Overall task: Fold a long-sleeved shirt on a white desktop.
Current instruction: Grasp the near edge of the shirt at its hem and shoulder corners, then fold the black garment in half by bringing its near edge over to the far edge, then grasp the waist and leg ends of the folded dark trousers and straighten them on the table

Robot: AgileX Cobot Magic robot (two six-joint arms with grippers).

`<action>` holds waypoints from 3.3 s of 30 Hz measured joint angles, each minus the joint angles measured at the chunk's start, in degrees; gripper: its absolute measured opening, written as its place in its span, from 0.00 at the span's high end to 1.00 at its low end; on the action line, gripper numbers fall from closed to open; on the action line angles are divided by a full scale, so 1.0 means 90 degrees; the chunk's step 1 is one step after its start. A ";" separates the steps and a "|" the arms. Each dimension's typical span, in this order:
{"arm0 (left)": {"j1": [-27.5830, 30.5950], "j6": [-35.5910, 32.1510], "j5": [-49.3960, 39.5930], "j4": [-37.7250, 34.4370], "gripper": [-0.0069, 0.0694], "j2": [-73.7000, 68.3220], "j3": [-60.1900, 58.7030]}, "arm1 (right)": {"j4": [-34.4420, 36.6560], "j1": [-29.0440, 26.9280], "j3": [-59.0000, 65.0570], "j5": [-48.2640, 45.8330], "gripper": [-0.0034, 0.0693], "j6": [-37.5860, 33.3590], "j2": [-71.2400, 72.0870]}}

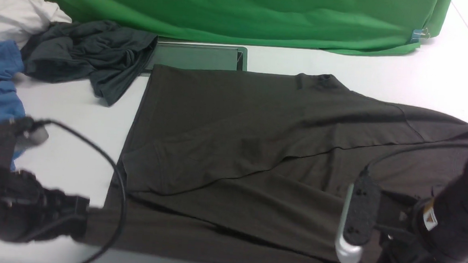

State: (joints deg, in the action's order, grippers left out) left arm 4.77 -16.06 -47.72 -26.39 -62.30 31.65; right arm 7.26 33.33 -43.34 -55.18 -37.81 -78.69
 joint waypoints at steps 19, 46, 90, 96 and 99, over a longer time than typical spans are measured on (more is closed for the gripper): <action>0.0000 -0.0022 0.0213 0.0066 0.86 -0.1534 0.2108 | -0.0129 -0.1187 -0.2550 -0.0439 0.90 -0.0495 -0.1157; -0.0387 -0.0596 0.0626 -0.0100 0.83 -0.9022 1.0698 | -0.0079 -0.2613 -0.9228 0.0087 0.88 -0.0325 -0.6730; 0.0435 0.0842 -0.1683 -0.1285 0.00 -0.7634 0.7868 | 0.1246 -0.3450 -0.3194 0.0957 0.14 0.2798 -0.1902; 0.0423 0.0848 -0.1906 -0.0971 0.00 -0.7615 0.7868 | 0.1325 -0.3450 -0.3194 0.1049 0.14 0.2752 -0.1896; 0.0423 0.0836 -0.2113 -0.0565 0.01 -0.7575 0.7868 | 0.1344 -0.3450 -0.3194 0.1049 0.14 0.2724 -0.1896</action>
State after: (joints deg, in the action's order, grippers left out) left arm 8.57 -8.54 -66.74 -31.47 -130.48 102.46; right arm 19.36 2.28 -72.09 -45.74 -13.30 -95.75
